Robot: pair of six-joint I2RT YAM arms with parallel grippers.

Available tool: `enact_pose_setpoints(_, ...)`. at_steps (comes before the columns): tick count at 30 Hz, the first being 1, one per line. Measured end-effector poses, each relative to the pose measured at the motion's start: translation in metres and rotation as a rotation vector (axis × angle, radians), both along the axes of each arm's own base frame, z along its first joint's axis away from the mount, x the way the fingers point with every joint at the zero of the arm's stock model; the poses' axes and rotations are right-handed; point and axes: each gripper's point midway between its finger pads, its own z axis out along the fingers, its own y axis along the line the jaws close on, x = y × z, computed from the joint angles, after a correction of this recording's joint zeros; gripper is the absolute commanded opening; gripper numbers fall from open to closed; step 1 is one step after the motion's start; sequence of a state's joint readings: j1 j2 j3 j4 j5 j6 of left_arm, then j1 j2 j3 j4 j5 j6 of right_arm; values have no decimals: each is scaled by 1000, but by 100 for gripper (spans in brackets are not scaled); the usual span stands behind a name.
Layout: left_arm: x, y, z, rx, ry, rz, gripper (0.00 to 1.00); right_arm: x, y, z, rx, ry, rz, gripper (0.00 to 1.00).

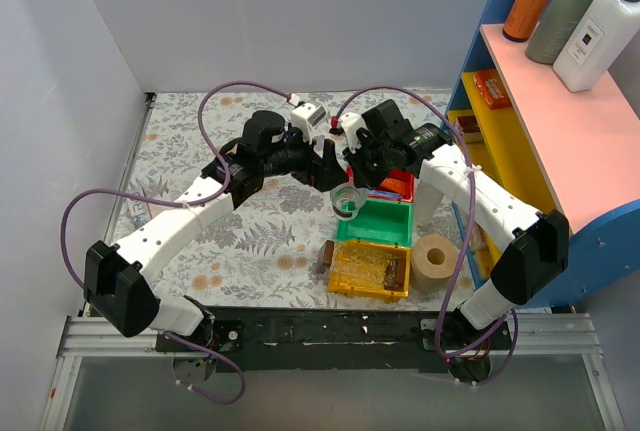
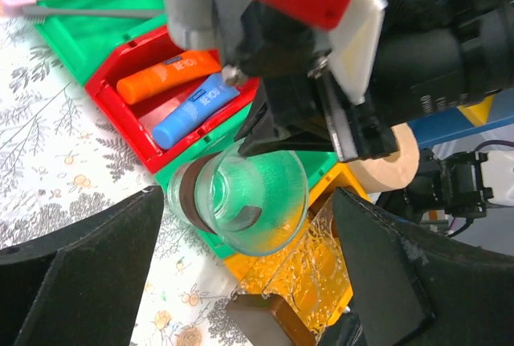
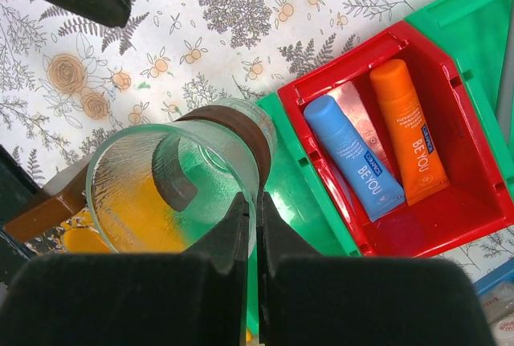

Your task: Prepare toiletry sets of a toothbrush and toothpaste on the tray

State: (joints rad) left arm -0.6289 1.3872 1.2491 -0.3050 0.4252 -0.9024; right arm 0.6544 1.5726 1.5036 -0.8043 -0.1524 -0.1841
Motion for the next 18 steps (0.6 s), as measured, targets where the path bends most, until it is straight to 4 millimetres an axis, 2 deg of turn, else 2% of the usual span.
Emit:
enact_pose_setpoints(8,-2,-7,-28,45,54,72,65,3,3,2,12,-15,0,1)
enact_pose_setpoints(12,1,-7,-45,70,71,117,59,3,3,2,13,-15,-1,1)
enact_pose_setpoints(18,6,-3,-54,87,74,165,53,4,4,3,17,-15,2,1)
